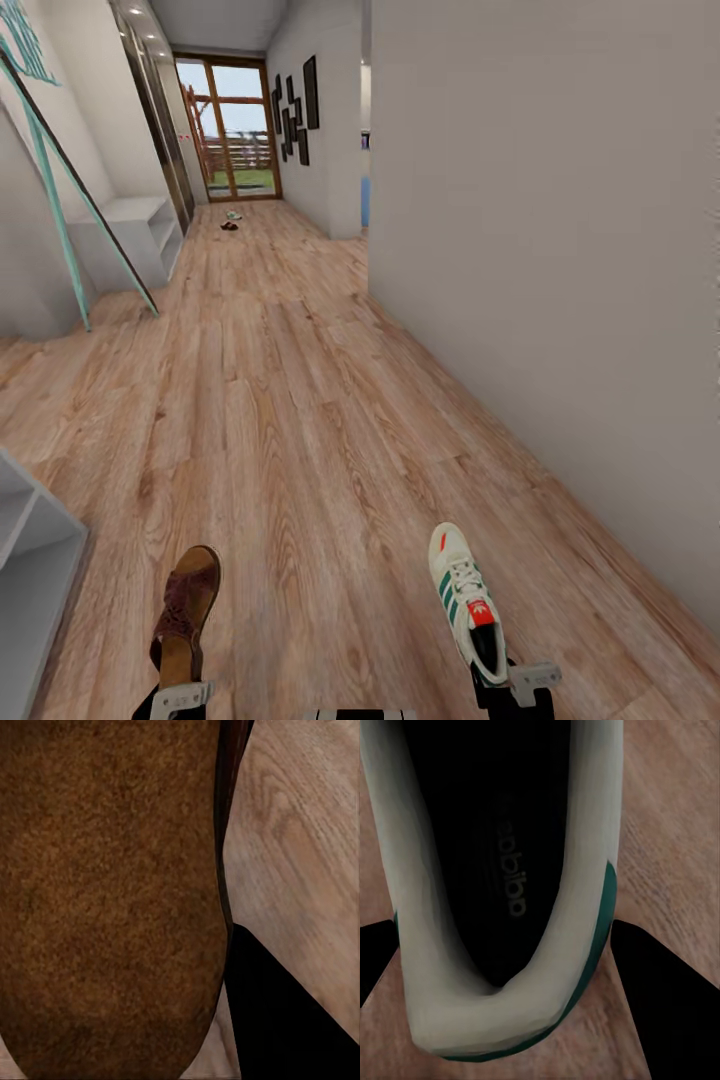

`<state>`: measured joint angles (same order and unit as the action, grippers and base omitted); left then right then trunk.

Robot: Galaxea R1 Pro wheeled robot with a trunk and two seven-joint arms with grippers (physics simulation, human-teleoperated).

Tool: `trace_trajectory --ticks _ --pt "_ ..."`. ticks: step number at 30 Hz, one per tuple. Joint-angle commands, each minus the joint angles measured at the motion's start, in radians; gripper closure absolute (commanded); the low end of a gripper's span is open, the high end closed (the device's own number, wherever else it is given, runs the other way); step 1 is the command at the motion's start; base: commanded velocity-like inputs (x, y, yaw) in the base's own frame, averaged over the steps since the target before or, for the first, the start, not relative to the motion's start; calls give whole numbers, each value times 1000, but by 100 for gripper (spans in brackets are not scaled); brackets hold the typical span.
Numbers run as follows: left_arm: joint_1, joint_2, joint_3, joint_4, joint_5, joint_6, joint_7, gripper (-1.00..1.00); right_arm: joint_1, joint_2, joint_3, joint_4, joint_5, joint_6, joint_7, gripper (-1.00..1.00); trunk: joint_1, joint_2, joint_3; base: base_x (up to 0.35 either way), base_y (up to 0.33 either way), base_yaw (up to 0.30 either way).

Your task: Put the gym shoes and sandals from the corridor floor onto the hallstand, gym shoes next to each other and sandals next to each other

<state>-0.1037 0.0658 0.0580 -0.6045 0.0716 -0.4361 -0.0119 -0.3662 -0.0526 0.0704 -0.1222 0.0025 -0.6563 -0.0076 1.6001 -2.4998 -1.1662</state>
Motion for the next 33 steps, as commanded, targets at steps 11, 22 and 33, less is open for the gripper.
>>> trace_trajectory --ticks 11,22,33 --pt "4 3 -14 4 -1 -1 6 100 0 2 5 5 -3 -3 0 100 -42 77 51 0 0 0" --pt "4 1 -16 3 -2 -2 6 100 0 1 5 6 -4 -3 -1 100 -69 126 90 0 0 0" --pt "4 -1 -17 2 -3 -3 6 100 0 0 5 6 -4 -3 -2 100 -69 126 107 19 0 0"
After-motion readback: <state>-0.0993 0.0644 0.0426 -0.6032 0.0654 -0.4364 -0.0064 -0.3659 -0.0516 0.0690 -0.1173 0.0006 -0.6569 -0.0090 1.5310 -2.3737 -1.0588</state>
